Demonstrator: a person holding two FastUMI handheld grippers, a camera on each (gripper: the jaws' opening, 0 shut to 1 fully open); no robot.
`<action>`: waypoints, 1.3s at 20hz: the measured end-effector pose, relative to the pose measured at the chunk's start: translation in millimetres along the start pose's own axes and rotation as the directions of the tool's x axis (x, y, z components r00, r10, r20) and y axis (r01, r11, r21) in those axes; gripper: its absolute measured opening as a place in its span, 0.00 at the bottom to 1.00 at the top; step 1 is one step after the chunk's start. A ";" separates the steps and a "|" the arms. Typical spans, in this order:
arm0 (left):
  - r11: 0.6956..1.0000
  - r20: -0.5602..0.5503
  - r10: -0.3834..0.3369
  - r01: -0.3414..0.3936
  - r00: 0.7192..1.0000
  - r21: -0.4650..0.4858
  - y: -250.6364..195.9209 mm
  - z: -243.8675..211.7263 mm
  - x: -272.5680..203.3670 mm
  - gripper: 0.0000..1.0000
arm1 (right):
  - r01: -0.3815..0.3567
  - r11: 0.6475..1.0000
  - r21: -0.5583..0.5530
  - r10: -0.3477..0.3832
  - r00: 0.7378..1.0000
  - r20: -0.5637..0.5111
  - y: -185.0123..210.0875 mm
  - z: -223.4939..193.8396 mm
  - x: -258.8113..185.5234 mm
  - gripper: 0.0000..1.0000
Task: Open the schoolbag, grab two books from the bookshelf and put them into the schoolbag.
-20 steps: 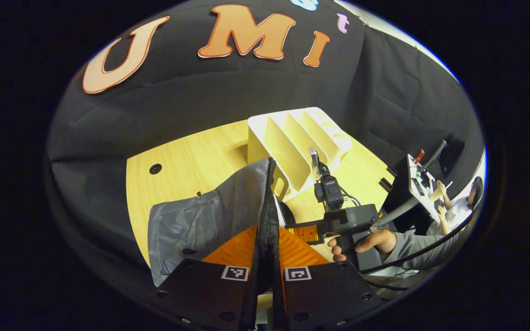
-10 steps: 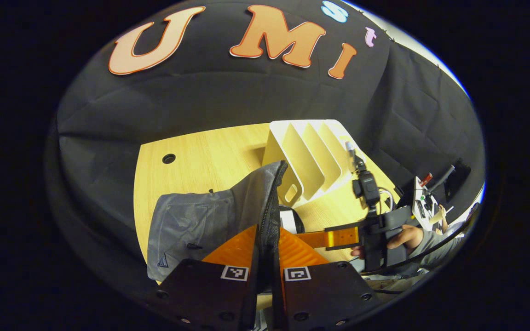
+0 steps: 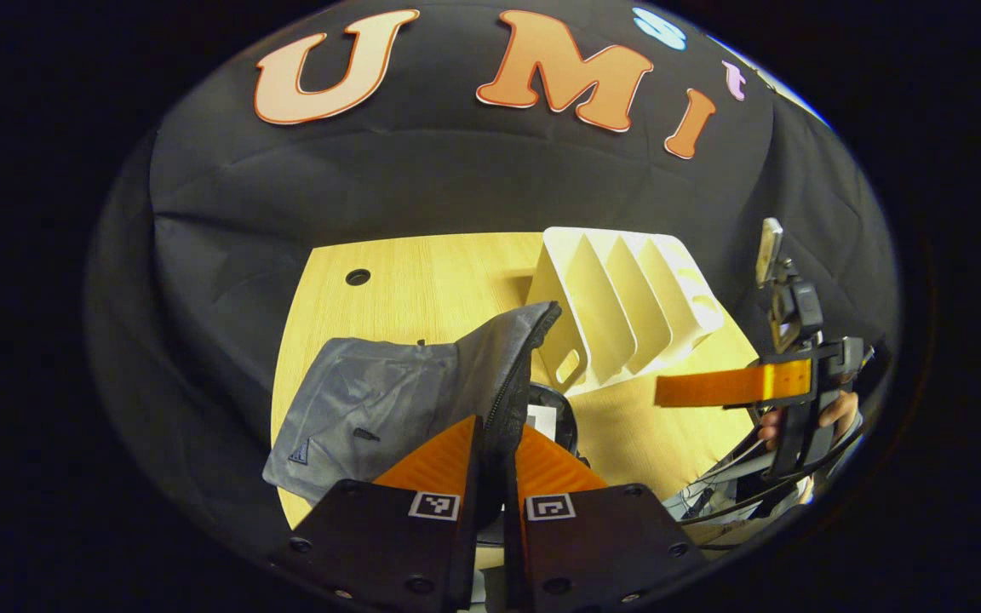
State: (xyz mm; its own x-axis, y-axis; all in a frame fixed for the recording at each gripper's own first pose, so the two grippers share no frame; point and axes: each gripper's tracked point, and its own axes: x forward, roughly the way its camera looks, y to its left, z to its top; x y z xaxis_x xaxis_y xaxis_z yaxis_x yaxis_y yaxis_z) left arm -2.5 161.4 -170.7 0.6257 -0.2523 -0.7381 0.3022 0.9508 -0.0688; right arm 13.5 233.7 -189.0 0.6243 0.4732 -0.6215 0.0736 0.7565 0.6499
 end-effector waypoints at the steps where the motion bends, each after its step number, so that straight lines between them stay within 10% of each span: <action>1: 1.000 -0.006 0.010 -0.010 1.000 0.006 -2.5 -2.1 -1.1 0.14 | 0.004 1.000 -0.022 -0.004 1.000 0.018 -1.6 9.6 -9.7 0.97; 7: 0.999 0.017 0.054 -0.054 0.998 0.005 -36.5 -0.7 2.0 0.25 | 0.001 0.995 -0.104 0.008 0.996 0.089 -13.0 61.3 -50.0 0.98; 14: 0.993 0.220 0.027 -0.051 0.975 0.106 -111.4 49.0 -8.4 0.66 | 0.037 0.973 -0.228 0.009 0.980 0.200 -26.3 111.6 -86.8 0.97; 21: 0.986 0.473 0.071 -0.133 0.878 0.098 -148.4 103.2 -6.9 0.87 | 0.160 0.902 -0.401 0.016 0.916 0.402 -25.2 170.0 -132.0 0.98; 26: 0.982 0.653 0.110 -0.182 0.750 0.044 -161.4 154.7 -18.8 0.96 | 0.243 0.837 -0.490 0.047 0.861 0.507 -21.5 192.2 -161.2 0.97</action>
State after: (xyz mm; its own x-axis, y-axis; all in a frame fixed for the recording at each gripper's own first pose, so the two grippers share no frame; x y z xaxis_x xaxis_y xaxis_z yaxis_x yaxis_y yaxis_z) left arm 48.2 -15.2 -41.9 0.9716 -0.2021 -0.1227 0.2143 0.9720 0.0960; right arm 60.8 54.4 -18.8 0.9351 0.2137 -0.2826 -0.1677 0.9695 0.1785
